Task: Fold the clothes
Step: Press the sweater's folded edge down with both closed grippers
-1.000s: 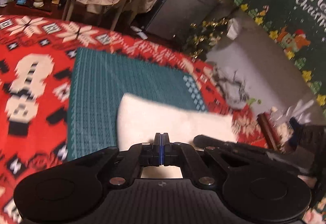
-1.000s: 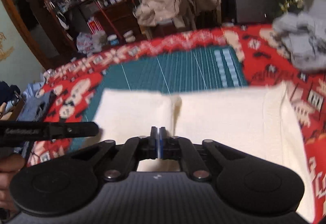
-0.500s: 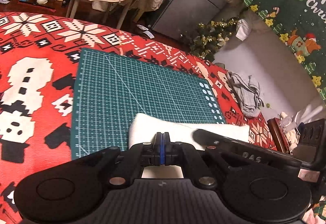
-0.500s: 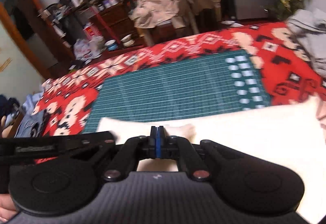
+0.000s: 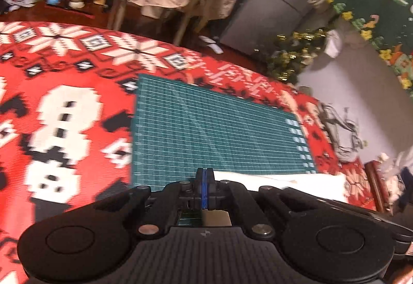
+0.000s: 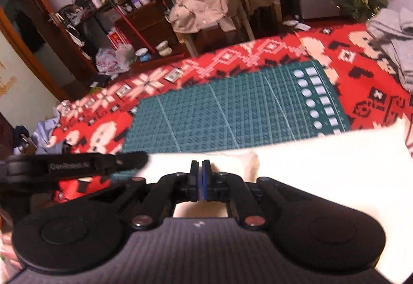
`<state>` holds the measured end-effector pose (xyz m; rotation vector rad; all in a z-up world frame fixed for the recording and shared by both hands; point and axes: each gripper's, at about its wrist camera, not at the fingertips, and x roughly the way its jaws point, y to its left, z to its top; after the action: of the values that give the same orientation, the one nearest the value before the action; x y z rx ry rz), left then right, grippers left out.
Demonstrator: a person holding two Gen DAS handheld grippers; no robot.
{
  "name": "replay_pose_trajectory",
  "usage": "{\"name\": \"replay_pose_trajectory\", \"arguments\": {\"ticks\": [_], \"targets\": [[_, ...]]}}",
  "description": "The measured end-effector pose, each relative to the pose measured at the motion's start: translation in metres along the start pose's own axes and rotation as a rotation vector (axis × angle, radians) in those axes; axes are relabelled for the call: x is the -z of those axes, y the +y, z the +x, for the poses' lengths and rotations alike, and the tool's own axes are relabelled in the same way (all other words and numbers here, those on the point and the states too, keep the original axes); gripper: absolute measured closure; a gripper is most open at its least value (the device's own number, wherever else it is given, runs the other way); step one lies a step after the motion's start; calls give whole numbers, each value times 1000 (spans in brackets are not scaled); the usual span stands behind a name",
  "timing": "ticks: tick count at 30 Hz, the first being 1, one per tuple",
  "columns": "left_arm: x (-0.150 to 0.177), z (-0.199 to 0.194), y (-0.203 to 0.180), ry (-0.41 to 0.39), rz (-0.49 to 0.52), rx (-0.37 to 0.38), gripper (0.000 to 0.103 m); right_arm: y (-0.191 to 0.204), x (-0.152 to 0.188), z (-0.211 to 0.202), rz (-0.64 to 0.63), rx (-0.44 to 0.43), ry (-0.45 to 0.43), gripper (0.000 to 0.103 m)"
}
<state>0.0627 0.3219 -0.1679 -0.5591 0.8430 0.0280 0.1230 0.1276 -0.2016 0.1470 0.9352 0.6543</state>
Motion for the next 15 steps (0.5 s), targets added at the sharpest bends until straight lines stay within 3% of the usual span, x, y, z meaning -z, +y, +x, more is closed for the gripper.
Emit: {"name": "replay_pose_trajectory", "arguments": {"ticks": [4, 8, 15], "targets": [[6, -22, 1, 0, -19, 116, 103, -3, 7, -22, 4, -4, -25, 99], [31, -30, -15, 51, 4, 208, 103, 12, 23, -27, -58, -14, -11, 98], [64, -29, -13, 84, -5, 177, 103, 38, 52, -34, -170, -31, 17, 100]]}}
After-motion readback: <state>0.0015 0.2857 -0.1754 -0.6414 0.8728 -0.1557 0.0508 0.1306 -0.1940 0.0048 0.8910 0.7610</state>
